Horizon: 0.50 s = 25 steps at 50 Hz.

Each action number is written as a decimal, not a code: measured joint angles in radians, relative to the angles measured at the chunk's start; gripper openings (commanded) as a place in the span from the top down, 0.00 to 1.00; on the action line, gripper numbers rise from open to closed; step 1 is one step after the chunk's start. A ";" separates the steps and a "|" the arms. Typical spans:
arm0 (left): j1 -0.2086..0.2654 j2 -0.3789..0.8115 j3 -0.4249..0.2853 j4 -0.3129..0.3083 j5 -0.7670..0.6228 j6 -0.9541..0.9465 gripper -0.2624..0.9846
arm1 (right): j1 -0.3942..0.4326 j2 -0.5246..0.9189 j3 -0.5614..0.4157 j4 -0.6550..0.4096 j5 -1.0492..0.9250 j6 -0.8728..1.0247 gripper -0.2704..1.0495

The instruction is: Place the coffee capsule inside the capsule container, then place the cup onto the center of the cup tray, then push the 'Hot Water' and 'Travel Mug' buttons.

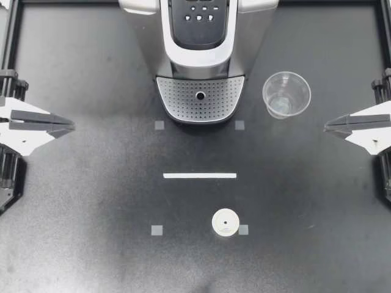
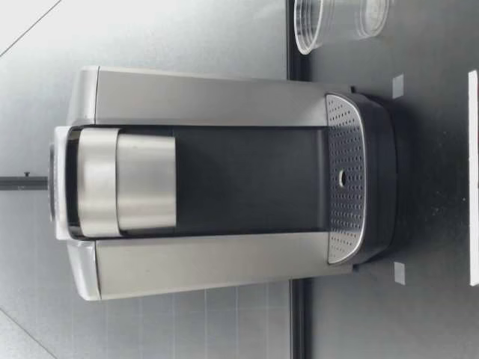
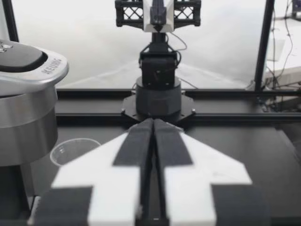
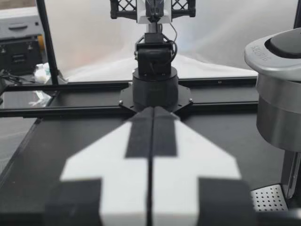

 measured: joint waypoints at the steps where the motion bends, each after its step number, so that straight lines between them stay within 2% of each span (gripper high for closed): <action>1: 0.000 0.002 0.000 0.000 0.000 0.000 0.63 | 0.000 0.000 0.000 0.000 0.000 0.000 0.72; 6: 0.000 0.034 -0.006 0.000 0.000 0.000 0.66 | 0.000 0.005 0.000 0.002 0.000 0.002 0.74; 14: -0.008 0.130 -0.026 0.000 0.002 -0.005 0.66 | 0.000 0.040 0.000 0.002 0.000 0.008 0.74; 25: -0.078 0.360 -0.098 -0.002 0.002 -0.002 0.66 | 0.008 0.169 0.000 0.002 0.025 0.057 0.74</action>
